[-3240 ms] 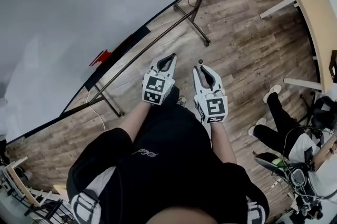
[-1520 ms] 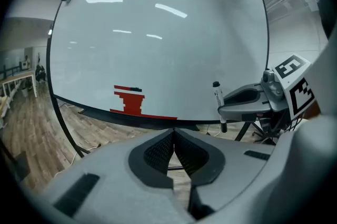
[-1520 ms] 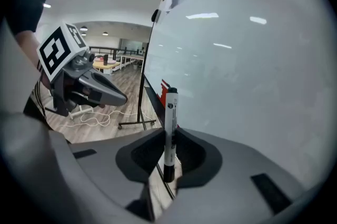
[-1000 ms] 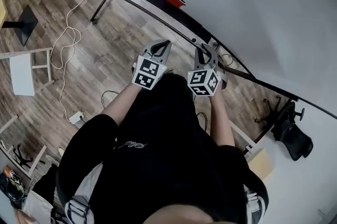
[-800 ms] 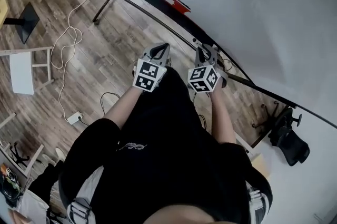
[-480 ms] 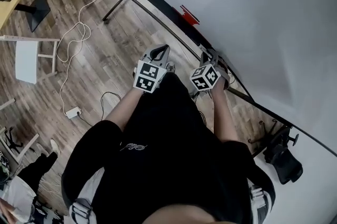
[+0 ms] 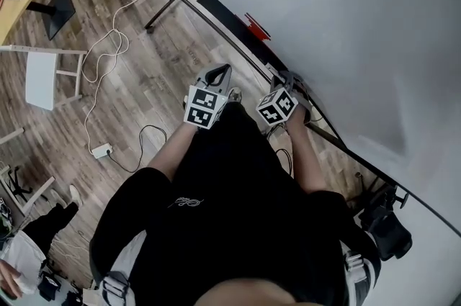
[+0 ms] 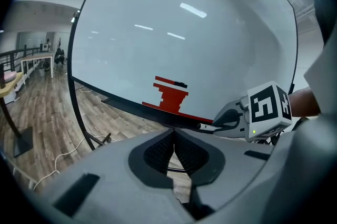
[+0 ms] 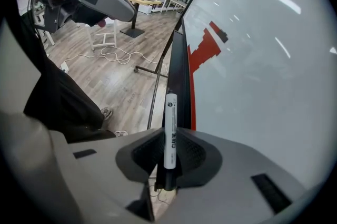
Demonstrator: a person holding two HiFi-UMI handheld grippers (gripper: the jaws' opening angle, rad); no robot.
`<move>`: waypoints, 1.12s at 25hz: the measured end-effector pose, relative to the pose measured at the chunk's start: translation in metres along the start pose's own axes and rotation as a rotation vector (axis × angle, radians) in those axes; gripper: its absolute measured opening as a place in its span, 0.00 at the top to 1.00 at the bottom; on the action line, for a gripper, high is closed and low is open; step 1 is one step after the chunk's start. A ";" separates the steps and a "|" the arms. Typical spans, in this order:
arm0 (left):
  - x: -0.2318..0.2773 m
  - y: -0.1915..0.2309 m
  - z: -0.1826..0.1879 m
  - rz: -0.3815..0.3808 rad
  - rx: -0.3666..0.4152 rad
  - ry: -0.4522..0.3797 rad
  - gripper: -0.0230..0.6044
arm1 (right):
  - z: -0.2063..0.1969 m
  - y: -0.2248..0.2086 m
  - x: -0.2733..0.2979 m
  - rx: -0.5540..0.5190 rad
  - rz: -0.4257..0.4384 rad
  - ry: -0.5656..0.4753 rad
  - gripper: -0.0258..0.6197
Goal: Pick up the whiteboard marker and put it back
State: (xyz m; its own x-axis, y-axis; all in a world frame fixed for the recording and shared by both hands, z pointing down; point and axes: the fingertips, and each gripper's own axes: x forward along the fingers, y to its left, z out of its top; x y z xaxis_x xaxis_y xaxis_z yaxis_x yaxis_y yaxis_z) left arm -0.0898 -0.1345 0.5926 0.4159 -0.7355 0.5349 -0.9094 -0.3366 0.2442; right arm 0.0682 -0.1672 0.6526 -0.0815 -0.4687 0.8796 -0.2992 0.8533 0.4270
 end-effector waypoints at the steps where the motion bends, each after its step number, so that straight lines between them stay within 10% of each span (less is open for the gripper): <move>1: 0.002 -0.002 0.001 -0.003 0.002 -0.001 0.95 | 0.000 0.000 0.000 -0.005 -0.001 -0.003 0.87; 28: 0.009 -0.024 0.003 -0.013 0.033 0.025 0.95 | -0.001 0.000 -0.002 0.007 0.023 -0.040 0.88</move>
State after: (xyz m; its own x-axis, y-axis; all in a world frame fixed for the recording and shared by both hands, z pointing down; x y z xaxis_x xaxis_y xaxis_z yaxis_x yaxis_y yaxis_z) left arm -0.0642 -0.1345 0.5892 0.4270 -0.7162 0.5520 -0.9033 -0.3654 0.2247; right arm 0.0694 -0.1664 0.6509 -0.1260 -0.4579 0.8800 -0.3035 0.8623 0.4053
